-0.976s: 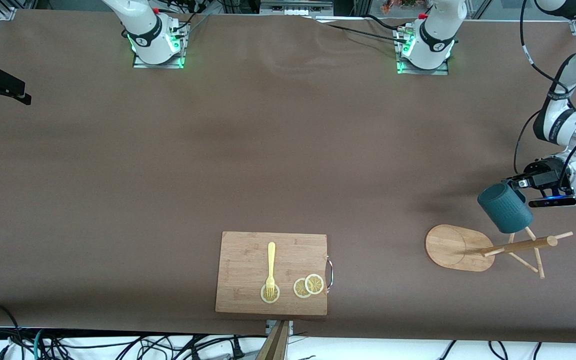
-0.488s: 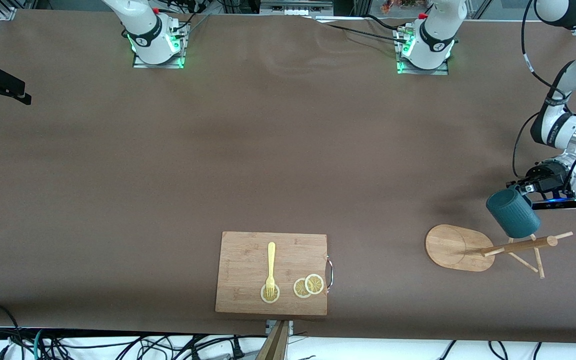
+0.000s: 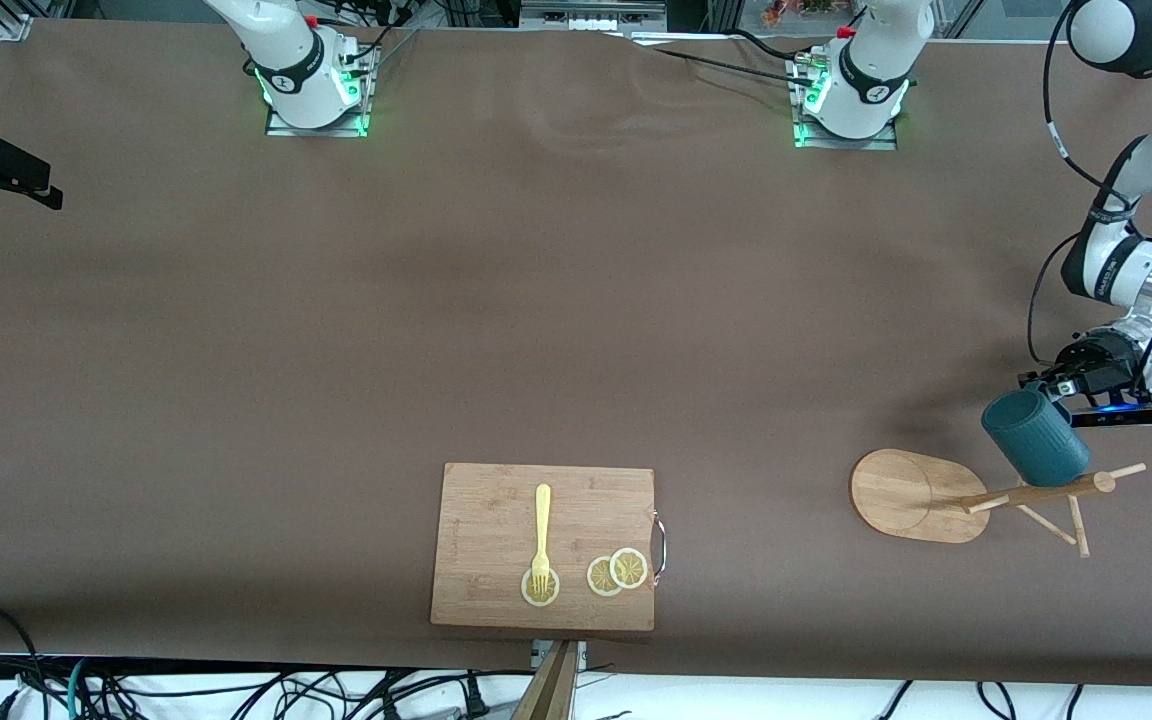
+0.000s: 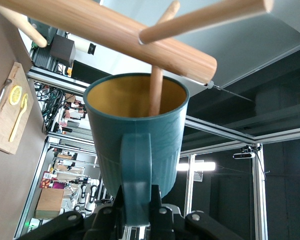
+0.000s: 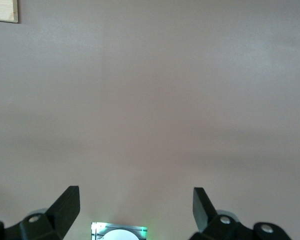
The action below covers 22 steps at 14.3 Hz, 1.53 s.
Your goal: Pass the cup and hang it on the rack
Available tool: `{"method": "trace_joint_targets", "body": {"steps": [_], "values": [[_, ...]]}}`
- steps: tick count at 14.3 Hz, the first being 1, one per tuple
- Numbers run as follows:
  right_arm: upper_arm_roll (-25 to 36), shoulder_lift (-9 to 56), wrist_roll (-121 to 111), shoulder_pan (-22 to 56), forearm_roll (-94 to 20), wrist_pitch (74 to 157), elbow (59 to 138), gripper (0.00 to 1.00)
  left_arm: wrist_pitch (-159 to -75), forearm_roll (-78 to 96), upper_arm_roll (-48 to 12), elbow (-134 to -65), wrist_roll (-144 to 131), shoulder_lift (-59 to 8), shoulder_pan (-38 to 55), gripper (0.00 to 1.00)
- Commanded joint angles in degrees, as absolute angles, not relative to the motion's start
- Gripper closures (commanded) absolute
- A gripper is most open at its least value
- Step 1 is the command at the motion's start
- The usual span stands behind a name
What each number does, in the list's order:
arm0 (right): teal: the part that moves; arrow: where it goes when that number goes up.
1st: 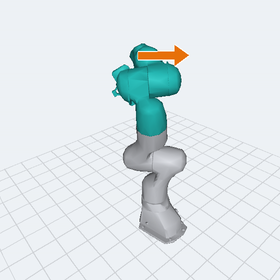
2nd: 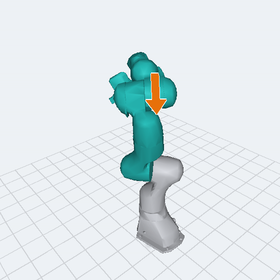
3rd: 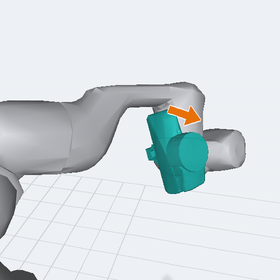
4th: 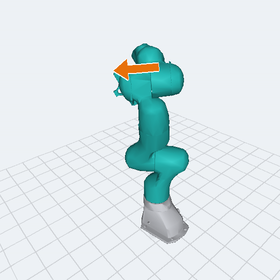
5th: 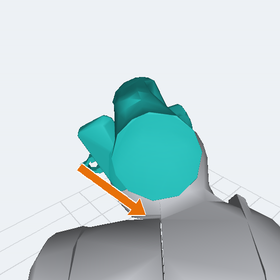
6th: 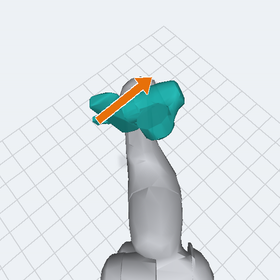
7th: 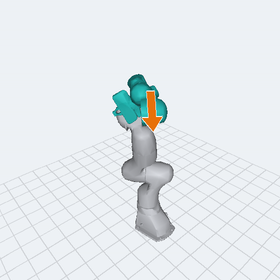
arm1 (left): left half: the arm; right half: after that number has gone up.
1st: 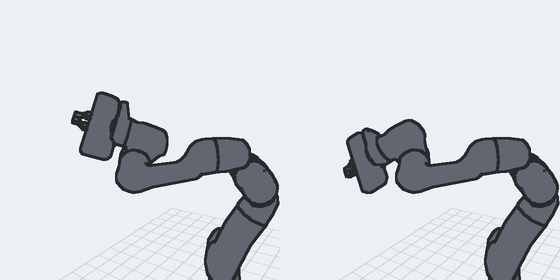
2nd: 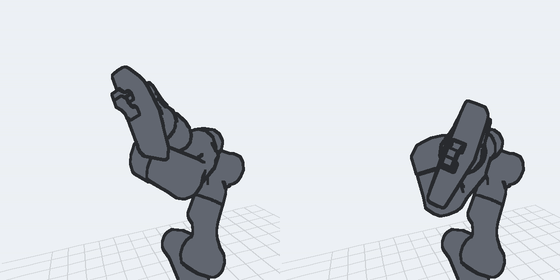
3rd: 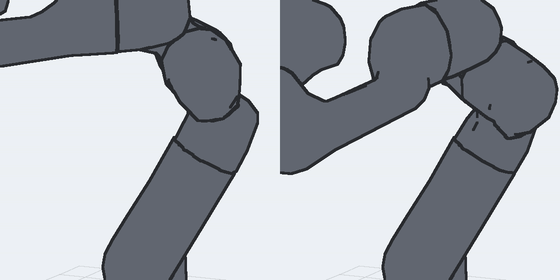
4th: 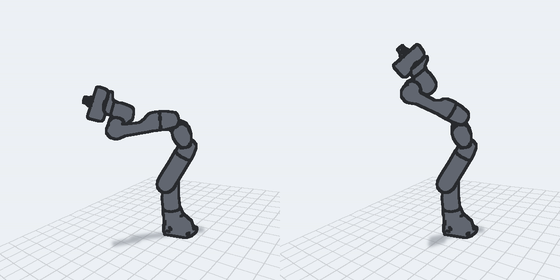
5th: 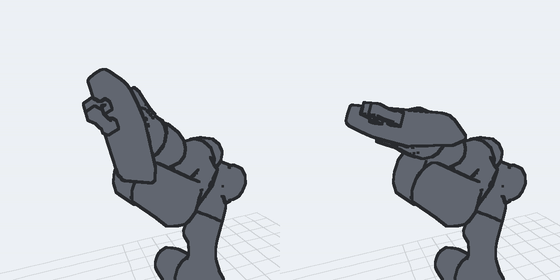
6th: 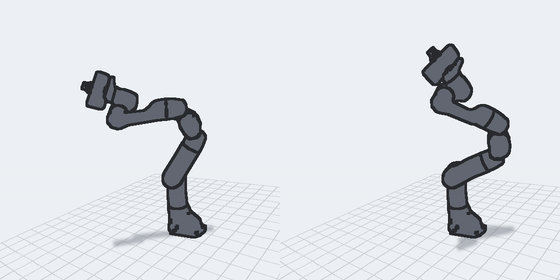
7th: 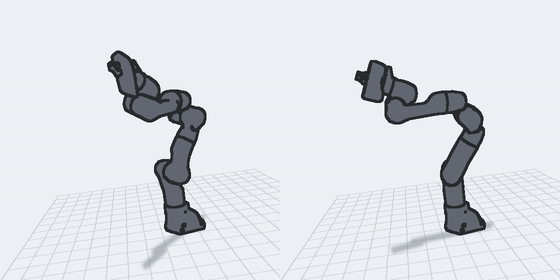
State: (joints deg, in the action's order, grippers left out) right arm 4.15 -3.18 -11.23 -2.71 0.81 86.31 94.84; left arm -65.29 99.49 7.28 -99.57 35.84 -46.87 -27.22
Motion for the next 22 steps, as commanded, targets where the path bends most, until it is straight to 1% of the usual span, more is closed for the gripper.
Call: {"method": "trace_joint_targets", "body": {"steps": [1,2,3,4,5,6,7,8,9,14,17,20,22], "values": [[4.57,-3.52,-10.9,-2.29,0.7,85.69,94.66,0.0,-63.63,101.34,6.86,-97.38,34.63,-49.3,-27.95,0.85],[4.57,-3.52,-10.9,-2.29,0.7,85.69,94.66,0.0,-63.46,101.51,6.86,-97.47,34.63,-49.39,-28.04,0.82],[4.57,-3.52,-10.9,-2.29,0.7,85.69,94.66,0.0,-63.2,101.51,6.86,-97.47,34.63,-49.39,-28.04,0.77],[4.57,-3.52,-10.9,-2.29,0.7,85.69,94.66,0.0,-62.93,101.51,6.86,-97.47,34.98,-49.83,-28.04,0.69],[4.57,-3.52,-10.9,-2.29,0.7,85.69,94.66,0.0,-62.41,101.6,6.86,-97.38,35.15,-50.27,-28.04,0.65],[4.57,-3.52,-10.9,-2.29,0.7,85.69,94.66,0.0,-62.05,101.6,6.86,-97.47,35.24,-50.36,-28.12,0.64],[4.57,-3.52,-10.9,-2.29,0.7,85.69,94.66,0.0,-61.79,101.17,7.03,-97.38,35.24,-50.27,-28.3,0.56],[4.57,-3.52,-10.9,-2.29,0.7,85.69,94.66,0.0,-61.53,100.9,7.12,-97.38,35.42,-50.19,-28.3,0.34],[4.57,-3.52,-10.9,-2.29,0.7,85.69,94.66,0.0,-60.74,100.38,7.21,-97.47,36.55,-50.1,-28.3,0.0],[4.57,-3.52,-10.9,-2.29,0.7,85.69,94.66,0.0,-59.77,93.71,7.38,-97.56,44.29,-49.4,-28.3,0.0],[4.57,-3.52,-10.9,-2.29,0.7,85.69,94.66,0.0,-57.4,84.67,9.67,-97.47,45.0,-47.64,-28.21,0.0],[4.57,-3.52,-10.9,-2.29,0.7,85.69,94.66,0.0,-56.7,74.57,9.93,-97.47,45.09,-44.05,-28.39,0.0],[4.57,-3.52,-10.9,-2.29,0.7,85.69,94.66,0.0,-55.81,66.83,11.07,-97.47,45.18,-40.28,-28.56,0.0]]}}
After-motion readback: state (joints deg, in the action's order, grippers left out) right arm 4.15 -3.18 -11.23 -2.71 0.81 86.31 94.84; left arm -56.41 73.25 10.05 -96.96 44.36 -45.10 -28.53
